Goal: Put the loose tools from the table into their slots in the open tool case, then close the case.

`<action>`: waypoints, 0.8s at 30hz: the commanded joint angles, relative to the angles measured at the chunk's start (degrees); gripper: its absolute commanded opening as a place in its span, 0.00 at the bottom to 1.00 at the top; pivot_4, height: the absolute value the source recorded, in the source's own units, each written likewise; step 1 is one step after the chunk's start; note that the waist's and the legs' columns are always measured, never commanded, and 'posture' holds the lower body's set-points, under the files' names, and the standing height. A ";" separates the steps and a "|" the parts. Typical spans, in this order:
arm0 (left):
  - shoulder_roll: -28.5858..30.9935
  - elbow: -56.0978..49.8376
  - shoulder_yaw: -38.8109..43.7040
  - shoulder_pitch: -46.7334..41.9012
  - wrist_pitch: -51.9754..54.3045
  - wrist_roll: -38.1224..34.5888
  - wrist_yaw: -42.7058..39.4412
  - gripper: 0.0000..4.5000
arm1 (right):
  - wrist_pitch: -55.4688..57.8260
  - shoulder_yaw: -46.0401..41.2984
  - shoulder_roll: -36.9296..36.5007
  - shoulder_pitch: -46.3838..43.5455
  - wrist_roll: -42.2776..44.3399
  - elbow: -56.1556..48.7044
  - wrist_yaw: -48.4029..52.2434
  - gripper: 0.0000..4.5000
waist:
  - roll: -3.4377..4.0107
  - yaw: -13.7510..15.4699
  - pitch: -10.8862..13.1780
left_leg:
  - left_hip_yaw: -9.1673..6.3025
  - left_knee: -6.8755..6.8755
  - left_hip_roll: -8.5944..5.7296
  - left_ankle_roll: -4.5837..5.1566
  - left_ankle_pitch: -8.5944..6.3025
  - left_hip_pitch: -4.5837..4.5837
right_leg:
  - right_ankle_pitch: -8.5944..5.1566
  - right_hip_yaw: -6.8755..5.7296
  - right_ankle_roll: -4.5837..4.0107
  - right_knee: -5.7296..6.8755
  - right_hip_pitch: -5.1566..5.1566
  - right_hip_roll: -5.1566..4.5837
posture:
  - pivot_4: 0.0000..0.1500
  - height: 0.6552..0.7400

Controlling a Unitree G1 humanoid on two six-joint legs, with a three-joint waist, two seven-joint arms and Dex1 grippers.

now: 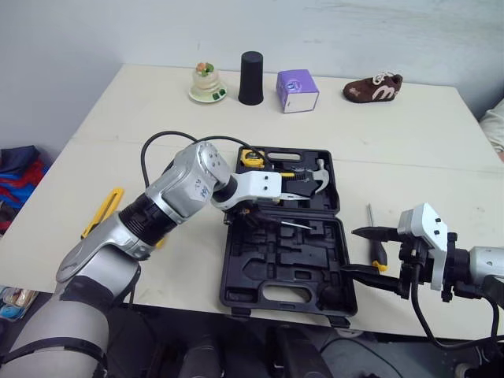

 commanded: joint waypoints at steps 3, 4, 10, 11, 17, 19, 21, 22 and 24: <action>1.45 -5.90 13.56 5.10 1.82 -9.49 -1.57 0.99 | -0.02 -1.14 -0.11 -1.08 1.53 -1.50 -0.25 1.00 | 0.01 0.03 0.00 | -0.02 0.00 0.03 -0.06 0.04 0.03 | -0.02 -0.03 -0.03 0.10 -0.02 0.00 | 1.00 0.98; 0.65 -5.85 16.74 6.93 0.55 -11.46 -0.46 0.99 | -0.12 -1.10 -0.02 -1.17 1.55 -1.47 -0.31 1.00 | 0.00 0.11 0.00 | -0.02 0.01 0.03 -0.09 0.06 0.05 | -0.02 -0.03 -0.03 0.14 -0.02 -0.01 | 1.00 0.98; -7.21 3.30 29.81 16.40 -14.72 -17.94 5.08 0.80 | -0.66 -0.41 0.72 -2.20 1.82 -0.32 -0.54 1.00 | 0.00 0.26 0.00 | -0.05 0.24 -0.04 0.00 0.06 0.17 | -0.02 -0.05 0.02 0.35 0.14 -0.11 | 1.00 0.98; -8.15 5.17 30.12 17.10 -17.12 -17.87 5.19 0.70 | -0.75 -0.11 0.78 -2.56 1.79 0.01 -0.53 1.00 | -0.01 0.25 0.00 | -0.06 0.25 -0.04 0.02 0.05 0.19 | 0.00 -0.06 0.04 0.35 0.17 -0.11 | 1.00 0.98; -9.69 13.05 26.70 19.53 -29.22 -13.64 3.55 0.06 | -0.87 0.88 1.44 -4.47 1.70 1.32 -0.61 1.00 | -0.01 0.20 0.00 | -0.04 0.17 -0.07 0.02 0.04 0.21 | 0.03 -0.04 0.04 0.32 0.18 -0.10 | 1.00 0.98; -10.11 16.49 25.52 18.71 -31.06 -11.43 4.80 0.02 | -0.90 1.20 1.47 -4.80 1.45 1.54 -0.61 1.00 | -0.01 0.23 0.00 | -0.05 0.16 -0.06 0.02 0.04 0.22 | 0.03 -0.04 0.04 0.31 0.17 -0.09 | 1.00 0.98; -10.70 18.96 25.50 17.93 -30.64 -11.69 4.02 0.02 | -0.96 1.54 1.53 -5.05 1.28 1.73 -0.66 1.00 | -0.01 0.20 0.00 | -0.04 0.15 -0.06 0.03 0.03 0.22 | 0.03 -0.05 0.04 0.30 0.17 -0.08 | 1.00 0.98; -10.91 20.23 25.27 17.57 -31.05 -11.49 3.45 0.02 | -1.02 1.71 1.59 -5.07 1.15 1.81 -0.73 1.00 | -0.01 0.18 0.00 | -0.04 0.15 -0.06 0.03 0.03 0.21 | 0.03 -0.05 0.04 0.29 0.17 -0.08 | 1.00 0.98; -11.09 21.55 24.60 17.30 -31.36 -11.00 2.44 0.02 | -1.10 1.81 1.69 -4.95 1.04 1.85 -0.83 1.00 | -0.01 0.22 0.00 | -0.05 0.15 -0.06 0.04 0.03 0.20 | 0.03 -0.05 0.04 0.29 0.17 -0.09 | 1.00 0.98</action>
